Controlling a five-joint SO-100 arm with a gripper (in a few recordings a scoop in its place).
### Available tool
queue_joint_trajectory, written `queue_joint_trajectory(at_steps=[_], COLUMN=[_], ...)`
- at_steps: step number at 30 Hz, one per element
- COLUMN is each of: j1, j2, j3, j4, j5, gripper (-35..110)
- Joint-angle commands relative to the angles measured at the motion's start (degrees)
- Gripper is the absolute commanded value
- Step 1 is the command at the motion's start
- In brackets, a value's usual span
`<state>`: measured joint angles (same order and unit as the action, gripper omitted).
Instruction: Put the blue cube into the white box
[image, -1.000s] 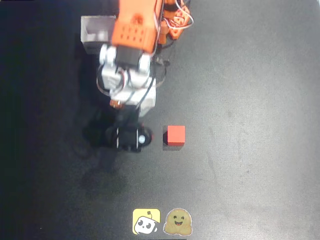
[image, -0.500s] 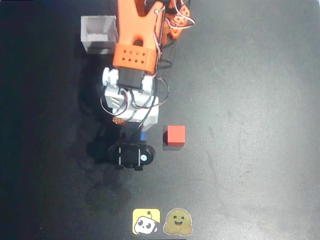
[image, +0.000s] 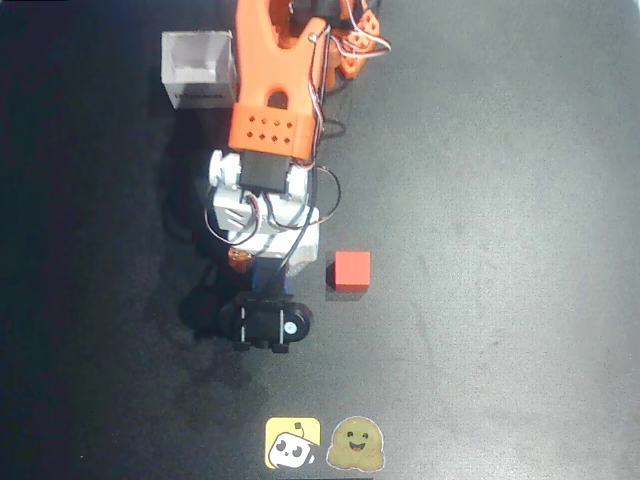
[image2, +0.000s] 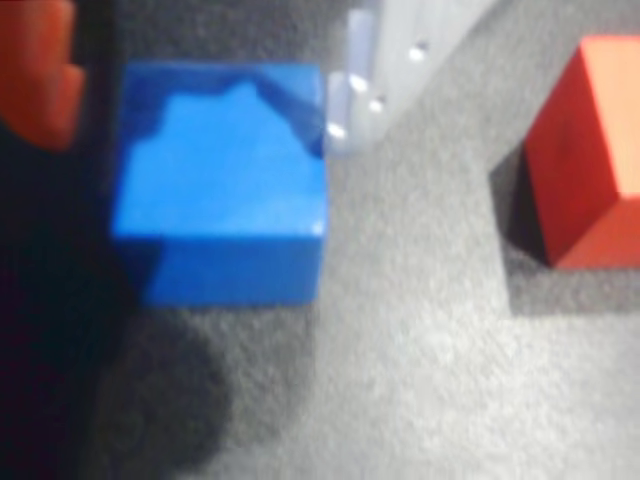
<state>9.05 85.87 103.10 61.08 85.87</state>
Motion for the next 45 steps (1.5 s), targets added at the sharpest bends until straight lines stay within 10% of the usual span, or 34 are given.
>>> queue_joint_trajectory(at_steps=[1, 22, 30, 45], j1=[-0.5, 1.3, 5.2, 41.3], j2=[-0.3, -3.8, 5.0, 15.6], j3=[-1.7, -0.7, -5.6, -9.4], j4=[-0.8, -2.2, 11.8, 37.9], j5=[0.7, 2.0, 11.1, 11.1], gripper=[21, 0, 0, 0])
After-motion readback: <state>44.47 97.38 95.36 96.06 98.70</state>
